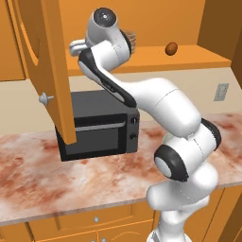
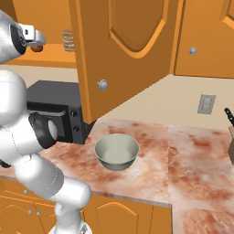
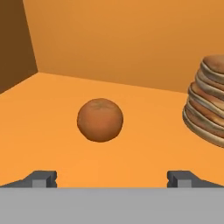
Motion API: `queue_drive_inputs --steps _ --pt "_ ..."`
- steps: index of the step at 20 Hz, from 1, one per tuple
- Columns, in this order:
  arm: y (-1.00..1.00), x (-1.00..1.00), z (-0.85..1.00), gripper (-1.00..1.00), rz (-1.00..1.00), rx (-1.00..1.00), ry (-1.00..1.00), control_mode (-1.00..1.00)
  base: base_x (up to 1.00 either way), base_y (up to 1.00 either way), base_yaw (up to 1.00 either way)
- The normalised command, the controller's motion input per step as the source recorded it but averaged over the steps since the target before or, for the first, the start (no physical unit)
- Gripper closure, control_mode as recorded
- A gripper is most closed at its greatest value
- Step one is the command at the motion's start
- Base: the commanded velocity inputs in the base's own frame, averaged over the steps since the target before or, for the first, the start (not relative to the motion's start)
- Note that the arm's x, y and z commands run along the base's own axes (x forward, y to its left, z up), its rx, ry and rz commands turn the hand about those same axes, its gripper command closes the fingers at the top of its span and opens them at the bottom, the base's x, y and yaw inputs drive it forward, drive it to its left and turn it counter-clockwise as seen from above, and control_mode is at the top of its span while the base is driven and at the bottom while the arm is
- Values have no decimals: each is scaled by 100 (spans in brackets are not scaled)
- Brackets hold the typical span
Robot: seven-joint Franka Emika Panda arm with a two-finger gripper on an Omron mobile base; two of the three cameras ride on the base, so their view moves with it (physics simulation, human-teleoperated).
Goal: Open the cabinet. Pick the tangerine and mango from the cabinet and place them into the bowl. Then close the cabinet.
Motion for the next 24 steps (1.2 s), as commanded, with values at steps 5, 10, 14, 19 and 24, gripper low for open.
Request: queue_drive_inputs --steps 5,10,14,19,24 --pt "29 43 -6 -100 0 5 0 -100 0 0 0" --pt "35 44 -11 -100 0 3 1 -100 0 0 0" --pt "17 51 -4 -100 0 0 0 -100 0 0 0" --pt "4 45 -3 -100 0 0 0 -100 0 0 0" --pt "0 14 -40 100 0 -4 2 -100 0 0 0"
